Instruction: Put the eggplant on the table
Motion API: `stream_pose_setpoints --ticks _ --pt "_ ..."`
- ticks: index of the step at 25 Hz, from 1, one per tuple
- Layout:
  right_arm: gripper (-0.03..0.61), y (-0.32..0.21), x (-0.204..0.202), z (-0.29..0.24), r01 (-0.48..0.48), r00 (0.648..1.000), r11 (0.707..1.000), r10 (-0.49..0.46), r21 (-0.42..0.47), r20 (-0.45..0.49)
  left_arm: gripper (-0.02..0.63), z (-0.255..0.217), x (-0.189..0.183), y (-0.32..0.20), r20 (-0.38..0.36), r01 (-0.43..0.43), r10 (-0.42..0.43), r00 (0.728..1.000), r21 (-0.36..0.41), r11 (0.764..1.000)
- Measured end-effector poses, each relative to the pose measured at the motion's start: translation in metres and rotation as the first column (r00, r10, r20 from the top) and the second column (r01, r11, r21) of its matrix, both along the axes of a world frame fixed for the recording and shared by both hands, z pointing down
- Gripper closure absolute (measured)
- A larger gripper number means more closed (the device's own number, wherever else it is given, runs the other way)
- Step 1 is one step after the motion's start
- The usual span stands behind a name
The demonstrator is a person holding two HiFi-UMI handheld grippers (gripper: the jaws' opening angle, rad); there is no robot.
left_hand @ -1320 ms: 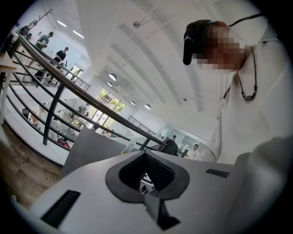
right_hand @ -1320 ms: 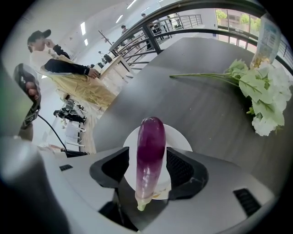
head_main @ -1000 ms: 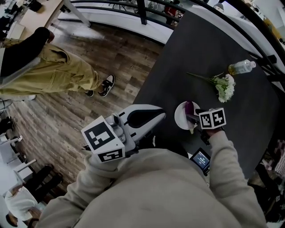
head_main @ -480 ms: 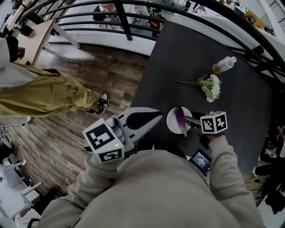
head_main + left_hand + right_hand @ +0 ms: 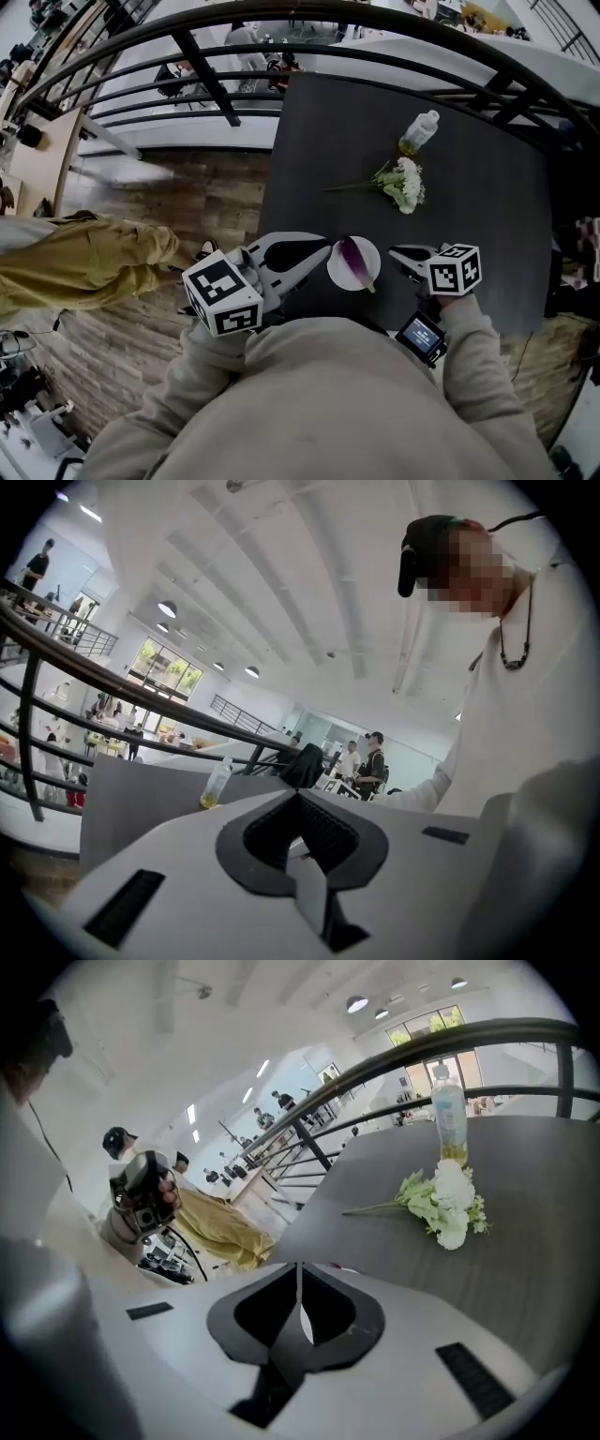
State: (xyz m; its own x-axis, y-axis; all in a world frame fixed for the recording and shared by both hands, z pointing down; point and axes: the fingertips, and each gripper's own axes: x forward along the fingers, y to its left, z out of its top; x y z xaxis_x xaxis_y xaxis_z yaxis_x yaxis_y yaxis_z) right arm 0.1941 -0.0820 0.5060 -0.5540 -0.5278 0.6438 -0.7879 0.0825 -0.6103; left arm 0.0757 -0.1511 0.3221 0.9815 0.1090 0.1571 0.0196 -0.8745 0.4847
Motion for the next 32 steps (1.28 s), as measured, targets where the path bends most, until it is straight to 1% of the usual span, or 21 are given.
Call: stream_pose_setpoints --ticks 2,4,6,8,11,16,20,23,26,30,32 --pt "0.554 -0.002 0.004 -0.021 -0.036 0.999 0.997 0.034 0.064 0.038 0.607 -0.006 0.009 0.002 -0.003 -0.035 0.035 0.999 0.019 0.999" --pt "0.558 -0.004 0.008 -0.046 -0.073 0.995 0.989 0.063 0.132 0.08 0.607 -0.012 0.016 0.004 -0.009 -0.065 0.066 0.998 0.035 0.997" --pt "0.561 -0.009 0.01 -0.074 -0.097 0.992 0.974 0.078 0.206 0.098 0.607 -0.02 0.023 0.003 -0.018 -0.09 0.091 0.996 0.048 0.995" --pt "0.561 -0.014 0.011 -0.101 -0.105 0.992 0.955 0.082 0.279 0.093 0.607 -0.026 0.028 0.002 -0.025 -0.105 0.107 0.994 0.055 0.993" --pt "0.563 -0.02 0.015 -0.14 -0.128 0.991 0.917 0.101 0.377 0.092 0.607 -0.035 0.036 0.0 -0.039 -0.124 0.127 0.991 0.073 0.99" --pt "0.563 -0.017 0.029 -0.205 -0.208 0.978 0.834 0.163 0.511 0.131 0.607 -0.057 0.054 0.006 -0.083 -0.157 0.167 0.982 0.114 0.981" --pt "0.563 -0.013 0.026 -0.242 -0.223 0.975 0.783 0.188 0.581 0.122 0.607 -0.074 0.06 0.013 -0.123 -0.176 0.194 0.973 0.141 0.974" --pt "0.563 -0.013 0.023 -0.258 -0.227 0.973 0.754 0.2 0.616 0.114 0.607 -0.08 0.063 0.015 -0.138 -0.182 0.203 0.969 0.15 0.972" --pt "0.563 -0.013 0.02 -0.266 -0.214 0.975 0.744 0.201 0.633 0.093 0.607 -0.08 0.065 0.017 -0.143 -0.186 0.208 0.968 0.15 0.971" --pt "0.565 -0.012 0.019 -0.269 -0.212 0.974 0.739 0.213 0.64 0.077 0.607 -0.08 0.063 0.019 -0.144 -0.186 0.206 0.968 0.144 0.972" --pt "0.565 -0.011 0.018 -0.269 -0.214 0.974 0.74 0.214 0.638 0.078 0.607 -0.078 0.063 0.02 -0.143 -0.186 0.206 0.968 0.14 0.972"
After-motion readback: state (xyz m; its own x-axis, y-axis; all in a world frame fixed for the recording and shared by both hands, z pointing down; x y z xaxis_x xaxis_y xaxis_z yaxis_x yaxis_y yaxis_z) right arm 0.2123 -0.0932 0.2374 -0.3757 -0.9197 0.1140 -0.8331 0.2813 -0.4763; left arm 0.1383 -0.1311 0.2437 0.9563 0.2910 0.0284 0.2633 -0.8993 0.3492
